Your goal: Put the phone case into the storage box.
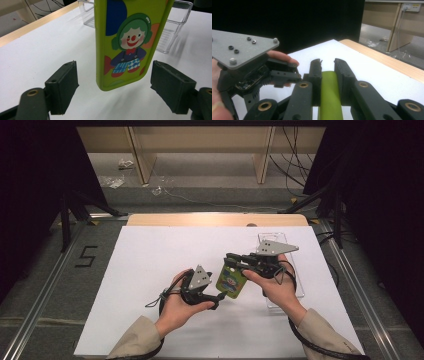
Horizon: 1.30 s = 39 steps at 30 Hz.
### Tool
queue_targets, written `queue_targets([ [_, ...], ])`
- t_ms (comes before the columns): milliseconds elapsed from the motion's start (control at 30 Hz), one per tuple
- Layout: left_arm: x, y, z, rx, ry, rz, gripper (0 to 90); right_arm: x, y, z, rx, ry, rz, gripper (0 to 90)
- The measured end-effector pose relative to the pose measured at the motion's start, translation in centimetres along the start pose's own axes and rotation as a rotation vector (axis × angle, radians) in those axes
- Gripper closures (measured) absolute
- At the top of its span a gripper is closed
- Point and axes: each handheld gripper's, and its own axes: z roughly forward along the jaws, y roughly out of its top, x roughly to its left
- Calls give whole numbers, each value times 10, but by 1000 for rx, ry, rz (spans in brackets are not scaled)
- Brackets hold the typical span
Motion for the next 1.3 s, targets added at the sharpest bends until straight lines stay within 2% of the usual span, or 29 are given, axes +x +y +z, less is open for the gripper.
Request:
queue_targets([
  [467, 1, -2, 2, -4, -28, 7, 241, 0, 6, -3, 34, 81, -58, 775],
  [700, 2, -4, 3, -7, -60, 9, 255, 1, 6, -2, 61, 120, -88, 774],
  [900, 1, -6, 5, 9, -78, 14, 255, 2, 6, -1, 73, 131, -102, 775],
  [1300, 2, -7, 6, 11, -92, 24, 265, 2, 7, -1, 84, 154, -114, 775],
])
